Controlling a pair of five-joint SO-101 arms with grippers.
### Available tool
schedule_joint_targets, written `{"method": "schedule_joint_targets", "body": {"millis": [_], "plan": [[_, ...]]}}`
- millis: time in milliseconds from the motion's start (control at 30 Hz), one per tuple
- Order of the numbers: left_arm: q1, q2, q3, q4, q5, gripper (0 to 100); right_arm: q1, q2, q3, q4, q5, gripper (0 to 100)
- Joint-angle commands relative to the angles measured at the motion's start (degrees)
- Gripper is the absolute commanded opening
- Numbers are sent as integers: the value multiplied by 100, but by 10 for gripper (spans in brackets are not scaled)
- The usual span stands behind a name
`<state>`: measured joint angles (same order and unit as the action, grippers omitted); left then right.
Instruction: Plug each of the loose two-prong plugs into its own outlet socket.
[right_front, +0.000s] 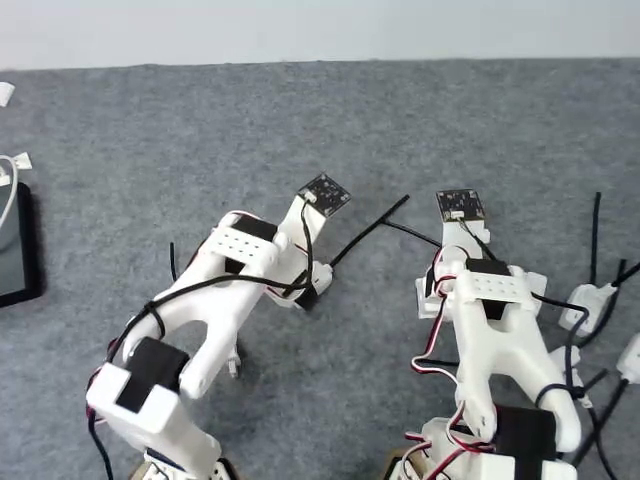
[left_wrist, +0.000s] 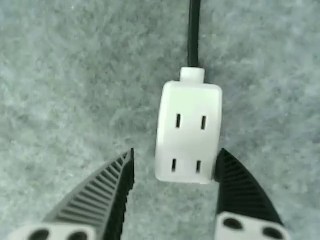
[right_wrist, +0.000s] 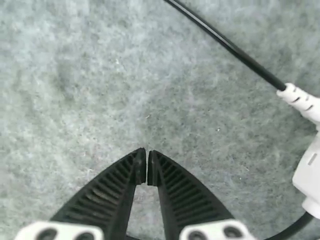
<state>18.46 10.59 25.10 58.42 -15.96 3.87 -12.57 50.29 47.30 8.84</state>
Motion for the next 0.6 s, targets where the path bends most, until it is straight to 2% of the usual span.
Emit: {"method": "schedule_joint_targets", "body": {"millis": [0,267,333,433,500,567], "plan": [[53,167,-418,-105,-9,246,-31,13,-325,-75,62,14],[44,949,-1314,431,492,239,-31,13,-325,-66,62,14],[53,1020,-1402,466,686,186,-31,13,-325,-66,62,14],[176,1037,-1429,545,967,15,-31,13,-325,-75,62,14],[308,1037,-1429,782,1284,28,-31,13,-325,-84,62,14],[422,1029,-1437,923,1969,9,-31,13,-325,-84,62,14]]}}
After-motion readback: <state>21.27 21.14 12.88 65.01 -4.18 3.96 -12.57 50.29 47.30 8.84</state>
